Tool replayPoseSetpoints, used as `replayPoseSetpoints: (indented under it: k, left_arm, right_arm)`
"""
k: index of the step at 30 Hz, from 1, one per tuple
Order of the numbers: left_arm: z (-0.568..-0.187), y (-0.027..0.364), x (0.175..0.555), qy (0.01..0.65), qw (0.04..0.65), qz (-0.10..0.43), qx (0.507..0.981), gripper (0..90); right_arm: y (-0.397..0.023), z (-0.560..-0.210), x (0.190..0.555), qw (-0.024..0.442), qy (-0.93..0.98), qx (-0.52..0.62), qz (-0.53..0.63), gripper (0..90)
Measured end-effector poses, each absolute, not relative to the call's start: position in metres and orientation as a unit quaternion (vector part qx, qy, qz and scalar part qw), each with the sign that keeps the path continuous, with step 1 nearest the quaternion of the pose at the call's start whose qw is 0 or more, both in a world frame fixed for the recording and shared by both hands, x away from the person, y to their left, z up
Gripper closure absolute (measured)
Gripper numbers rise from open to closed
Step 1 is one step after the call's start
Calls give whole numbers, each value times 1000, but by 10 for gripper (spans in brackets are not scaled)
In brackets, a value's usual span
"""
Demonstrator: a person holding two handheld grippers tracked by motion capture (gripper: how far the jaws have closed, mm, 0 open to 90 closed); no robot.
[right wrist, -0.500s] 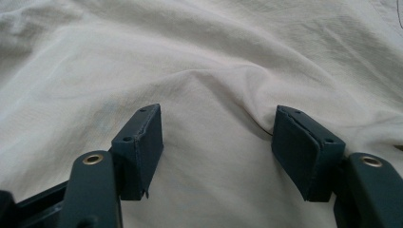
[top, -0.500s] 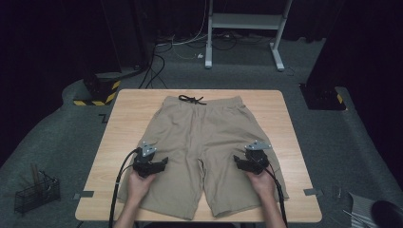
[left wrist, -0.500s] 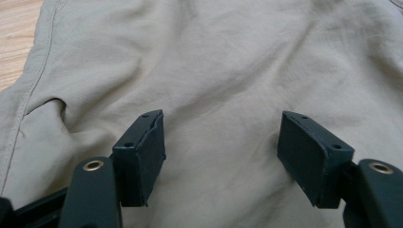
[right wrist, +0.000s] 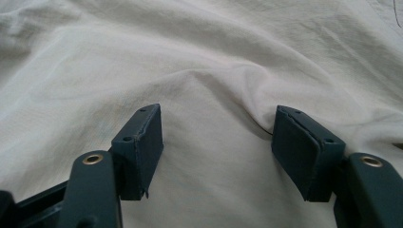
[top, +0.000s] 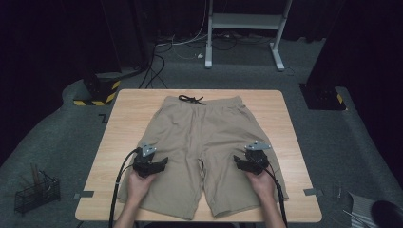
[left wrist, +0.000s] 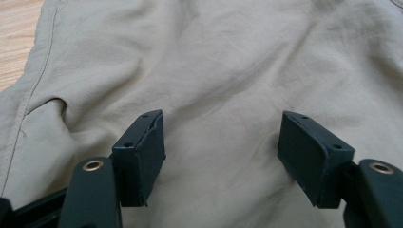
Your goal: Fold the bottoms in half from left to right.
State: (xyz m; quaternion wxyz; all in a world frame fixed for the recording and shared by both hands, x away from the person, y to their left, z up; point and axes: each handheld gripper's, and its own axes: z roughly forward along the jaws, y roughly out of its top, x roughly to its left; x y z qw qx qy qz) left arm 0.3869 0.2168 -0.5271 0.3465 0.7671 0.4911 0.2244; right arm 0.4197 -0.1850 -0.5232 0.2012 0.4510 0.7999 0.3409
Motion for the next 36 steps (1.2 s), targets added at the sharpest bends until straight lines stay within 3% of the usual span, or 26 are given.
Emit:
replayPoseSetpoints:
  k: [19,22,28,36]
  left_arm:
    - [-525,215,391,505,342,215,762,316]
    - [-517,215,398,511,355,215,752,321]
    - [-503,204,426,512,375,213,743,334]
    - [-519,198,451,533,350,199,744,342]
  right_arm:
    - [-183,-523,415,205,795,461,338,346]
    - [-181,-517,418,204,795,469,326,410]
    - [-172,-503,440,223,780,467,351,418]
    - [-170,-522,467,217,777,489,332,415]
